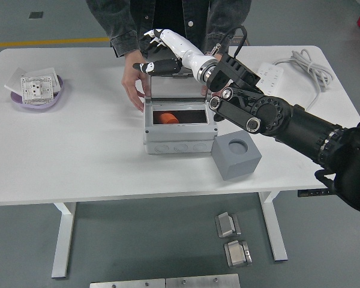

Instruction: Pick up the cylinder from the cube,place it in the box,flap close box

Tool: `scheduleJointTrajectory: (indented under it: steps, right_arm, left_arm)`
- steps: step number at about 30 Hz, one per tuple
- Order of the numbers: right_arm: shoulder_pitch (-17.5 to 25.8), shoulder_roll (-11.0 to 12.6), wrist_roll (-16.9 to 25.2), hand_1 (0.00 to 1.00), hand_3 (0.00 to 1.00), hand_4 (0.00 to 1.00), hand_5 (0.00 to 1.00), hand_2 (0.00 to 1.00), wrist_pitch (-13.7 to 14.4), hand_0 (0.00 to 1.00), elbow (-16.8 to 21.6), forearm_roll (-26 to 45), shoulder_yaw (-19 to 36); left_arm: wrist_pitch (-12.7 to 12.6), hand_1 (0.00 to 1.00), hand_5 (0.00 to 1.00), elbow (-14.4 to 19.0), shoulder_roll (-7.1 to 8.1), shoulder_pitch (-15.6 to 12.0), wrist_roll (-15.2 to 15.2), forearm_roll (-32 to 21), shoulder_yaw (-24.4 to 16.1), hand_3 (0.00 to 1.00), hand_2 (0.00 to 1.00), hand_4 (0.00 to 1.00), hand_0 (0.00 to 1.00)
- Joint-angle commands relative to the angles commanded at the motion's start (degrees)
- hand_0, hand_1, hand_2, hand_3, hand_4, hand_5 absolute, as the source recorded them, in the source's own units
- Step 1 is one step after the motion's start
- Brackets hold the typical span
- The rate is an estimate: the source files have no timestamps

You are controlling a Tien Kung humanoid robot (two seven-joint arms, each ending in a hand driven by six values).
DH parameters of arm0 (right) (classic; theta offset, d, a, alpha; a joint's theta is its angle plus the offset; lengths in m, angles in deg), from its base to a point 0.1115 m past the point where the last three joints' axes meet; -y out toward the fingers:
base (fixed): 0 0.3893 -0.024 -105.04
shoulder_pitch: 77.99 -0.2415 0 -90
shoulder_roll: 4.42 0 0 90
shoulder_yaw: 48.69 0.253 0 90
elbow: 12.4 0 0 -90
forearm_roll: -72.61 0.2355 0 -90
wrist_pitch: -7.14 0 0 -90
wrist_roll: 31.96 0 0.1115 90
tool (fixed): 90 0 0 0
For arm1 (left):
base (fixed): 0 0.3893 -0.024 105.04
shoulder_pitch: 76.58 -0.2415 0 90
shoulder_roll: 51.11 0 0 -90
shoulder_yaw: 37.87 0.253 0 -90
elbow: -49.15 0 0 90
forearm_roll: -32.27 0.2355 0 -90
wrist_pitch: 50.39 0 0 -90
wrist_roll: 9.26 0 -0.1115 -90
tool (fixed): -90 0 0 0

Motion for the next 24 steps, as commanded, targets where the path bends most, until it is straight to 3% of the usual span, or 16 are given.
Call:
scheduleJointTrajectory:
  steps: [4,10,24]
  right_arm:
    - [-0.3,0.0,1.0,0.714,0.770,0.884,0.484,0.715,-0.4,0.821,-3.6,5.1,-4.7]
    - [-0.1,0.0,1.9,0.716,0.769,0.898,0.516,0.717,-0.7,0.826,-5.7,10.3,-8.5]
    - [1.9,0.0,2.5,0.721,0.758,0.904,0.535,0.716,-1.2,0.823,-2.9,6.2,-7.5]
  left_arm:
    - [0.0,0.673,0.166,0.1,0.12,0.4,-0.2,0.4,-0.3,0.683,0.632,0.672,0.676]
    - [0.1,0.674,0.169,0.1,0.12,0.3,-0.2,-0.1,0.2,0.685,0.633,0.676,0.676]
    - [0.1,0.673,0.168,0.2,-0.04,0.3,-0.3,1.0,-1.0,0.685,0.633,0.675,0.676]
